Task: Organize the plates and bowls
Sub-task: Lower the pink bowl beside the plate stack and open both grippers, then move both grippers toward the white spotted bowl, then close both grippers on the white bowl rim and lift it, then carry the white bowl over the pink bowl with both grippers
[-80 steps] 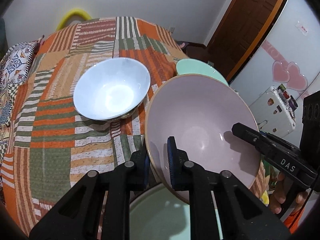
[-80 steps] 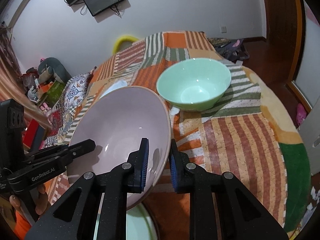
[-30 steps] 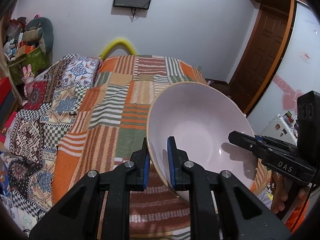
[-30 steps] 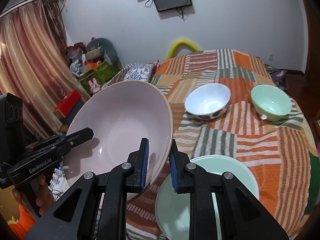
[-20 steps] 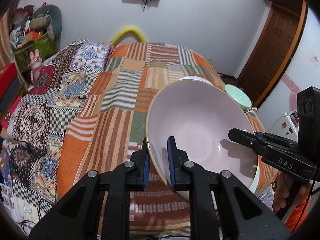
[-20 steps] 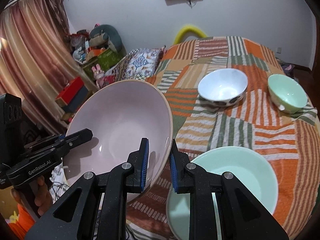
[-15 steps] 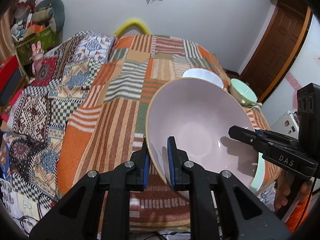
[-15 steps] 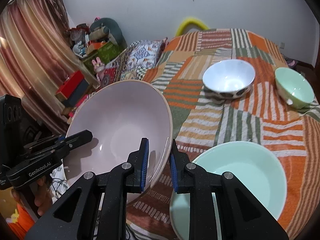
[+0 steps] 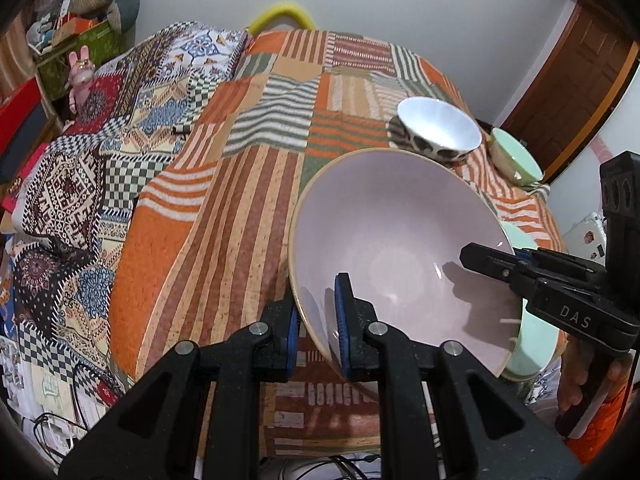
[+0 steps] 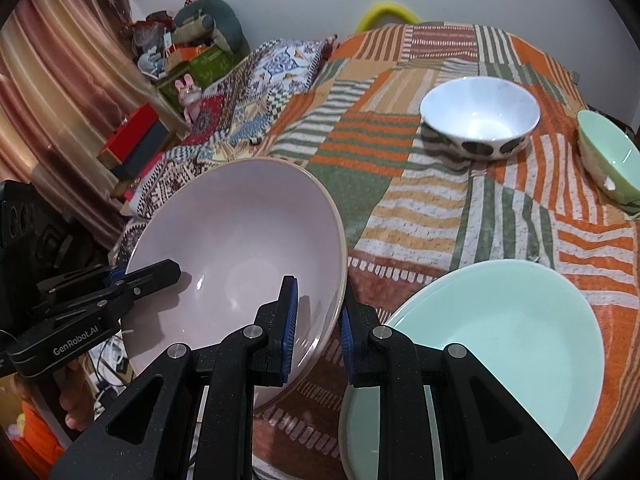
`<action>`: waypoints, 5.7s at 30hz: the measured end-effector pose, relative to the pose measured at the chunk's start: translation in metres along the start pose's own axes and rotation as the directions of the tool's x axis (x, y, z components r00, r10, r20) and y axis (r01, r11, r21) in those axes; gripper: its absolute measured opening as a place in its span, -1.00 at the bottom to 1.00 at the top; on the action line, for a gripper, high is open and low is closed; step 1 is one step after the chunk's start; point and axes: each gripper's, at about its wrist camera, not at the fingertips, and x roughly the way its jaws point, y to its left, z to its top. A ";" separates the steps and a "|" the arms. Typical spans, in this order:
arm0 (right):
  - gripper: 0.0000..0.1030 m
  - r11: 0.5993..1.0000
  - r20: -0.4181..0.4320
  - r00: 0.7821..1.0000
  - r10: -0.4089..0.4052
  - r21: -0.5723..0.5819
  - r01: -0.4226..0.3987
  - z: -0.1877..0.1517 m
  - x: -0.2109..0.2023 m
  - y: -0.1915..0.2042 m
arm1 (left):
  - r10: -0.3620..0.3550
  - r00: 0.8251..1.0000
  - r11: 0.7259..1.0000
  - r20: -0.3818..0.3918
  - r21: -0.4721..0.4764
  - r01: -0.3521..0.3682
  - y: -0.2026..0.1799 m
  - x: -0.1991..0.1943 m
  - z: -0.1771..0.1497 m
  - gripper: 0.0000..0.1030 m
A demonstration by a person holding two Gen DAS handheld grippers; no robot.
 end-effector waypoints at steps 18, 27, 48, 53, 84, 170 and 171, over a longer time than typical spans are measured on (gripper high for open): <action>-0.64 1.000 -0.100 0.995 -0.019 0.013 0.020 -0.007 0.030 -0.010 | 0.002 0.994 1.000 -0.112 -0.024 -0.004 0.012 0.039 -0.014 -0.70; -0.60 1.000 -0.110 0.994 -0.009 0.016 0.011 -0.009 0.030 -0.012 | 0.011 0.994 1.000 -0.113 -0.017 -0.013 0.011 0.038 -0.015 -0.70; -0.14 0.998 0.164 0.985 -0.056 0.027 0.053 0.014 -0.059 -0.035 | 0.048 0.988 0.997 0.149 0.049 -0.056 -0.024 -0.042 0.037 -0.09; -0.11 0.994 0.251 0.964 -0.092 0.083 0.073 0.026 -0.086 -0.062 | 0.016 0.978 0.996 0.208 0.082 -0.034 -0.048 -0.052 0.063 0.11; -0.10 0.963 0.180 0.964 -0.195 0.220 0.154 0.094 -0.031 -0.171 | -0.051 0.998 0.984 -0.040 0.167 0.057 -0.117 0.143 0.195 0.03; -0.62 0.996 0.211 0.975 -0.070 0.062 0.059 0.034 -0.079 -0.056 | -0.027 0.990 0.982 0.137 0.189 0.000 -0.101 -0.038 0.071 -0.75; -0.62 0.997 0.211 0.975 -0.064 0.054 0.054 0.034 -0.078 -0.052 | -0.024 0.990 0.982 0.141 0.187 -0.003 -0.098 -0.041 0.069 -0.75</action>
